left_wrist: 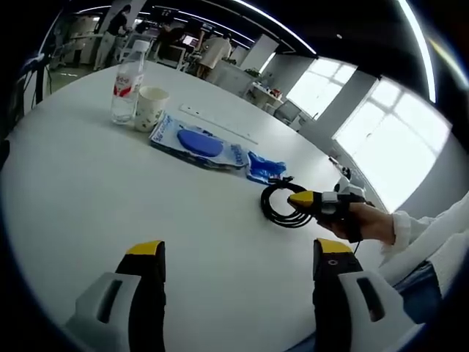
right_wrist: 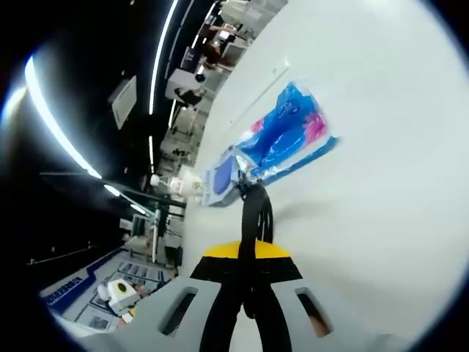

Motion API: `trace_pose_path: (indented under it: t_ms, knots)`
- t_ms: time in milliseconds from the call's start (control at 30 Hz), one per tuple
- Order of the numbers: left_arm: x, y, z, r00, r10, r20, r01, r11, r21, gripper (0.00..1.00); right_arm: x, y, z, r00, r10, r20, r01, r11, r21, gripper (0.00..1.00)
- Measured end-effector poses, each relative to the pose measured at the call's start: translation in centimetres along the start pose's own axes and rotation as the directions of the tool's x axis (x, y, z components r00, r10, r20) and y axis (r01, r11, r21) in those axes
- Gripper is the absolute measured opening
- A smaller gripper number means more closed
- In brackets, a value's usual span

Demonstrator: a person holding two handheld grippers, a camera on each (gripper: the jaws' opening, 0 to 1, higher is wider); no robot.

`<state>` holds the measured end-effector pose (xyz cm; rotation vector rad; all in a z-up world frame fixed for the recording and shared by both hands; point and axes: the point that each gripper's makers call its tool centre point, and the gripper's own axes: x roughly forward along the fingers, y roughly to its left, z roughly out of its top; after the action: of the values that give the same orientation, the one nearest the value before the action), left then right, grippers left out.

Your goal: Arrange the tabletop items into an orderly group along one side of the table until the central work area is clear of visible clutter.

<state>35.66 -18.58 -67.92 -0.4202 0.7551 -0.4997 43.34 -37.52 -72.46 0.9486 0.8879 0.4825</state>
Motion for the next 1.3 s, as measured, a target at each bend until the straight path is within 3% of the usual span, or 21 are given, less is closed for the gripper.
trace_pose_path:
  t_ms: [300, 500, 533, 600, 700, 833, 900, 967, 1100, 1300]
  knots:
    - [0.7, -0.6, -0.1, 1.000, -0.012, -0.021, 0.013, 1.000, 0.017, 0.84, -0.2, -3.0, 0.5, 0.987, -0.162, 0.017, 0.162, 0.985, -0.059, 0.02]
    - [0.9, -0.9, -0.6, 0.999, -0.021, -0.038, 0.022, 1.000, 0.021, 0.84, -0.6, -5.5, 1.2, 0.946, -0.320, 0.055, 0.325, 0.936, -0.136, 0.03]
    - [0.9, -0.9, -0.6, 0.999, -0.021, -0.039, 0.022, 1.000, 0.021, 0.83, -0.4, -5.1, 1.3, 0.953, -0.296, 0.059, 0.302, 0.943, -0.137, 0.03]
    - [0.9, -0.9, -0.7, 0.999, -0.020, -0.041, 0.021, 1.000, 0.020, 0.83, -0.2, -5.1, 1.6, 0.950, -0.304, 0.070, 0.312, 0.938, -0.150, 0.03]
    - [0.9, -0.9, -0.8, 0.999, -0.022, -0.041, 0.023, 1.000, 0.012, 0.83, -0.2, -5.2, 1.8, 0.940, -0.334, 0.072, 0.341, 0.910, -0.237, 0.04]
    - [0.9, -0.9, -0.9, 0.999, -0.020, -0.042, 0.020, 1.000, 0.013, 0.83, -0.3, -5.1, 1.6, 0.928, -0.361, 0.090, 0.372, 0.891, -0.261, 0.04]
    - [1.0, -0.8, -1.0, 0.999, -0.019, -0.045, 0.020, 1.000, 0.014, 0.83, -0.6, -5.2, 1.7, 0.914, -0.390, 0.111, 0.405, 0.873, -0.272, 0.05]
    - [1.0, -0.8, -1.0, 0.999, -0.019, -0.046, 0.020, 1.000, 0.017, 0.83, -0.8, -5.5, 2.0, 0.898, -0.420, 0.131, 0.439, 0.836, -0.330, 0.06]
    - [1.0, -0.8, -1.0, 0.999, -0.018, -0.041, 0.018, 1.000, 0.017, 0.83, -0.7, -5.3, 1.7, 0.900, -0.417, 0.128, 0.434, 0.828, -0.354, 0.08]
    - [0.8, -0.7, -1.1, 0.999, -0.016, -0.041, 0.017, 1.000, 0.017, 0.83, -1.2, -5.4, 2.0, 0.883, -0.442, 0.161, 0.466, 0.774, -0.429, 0.21]
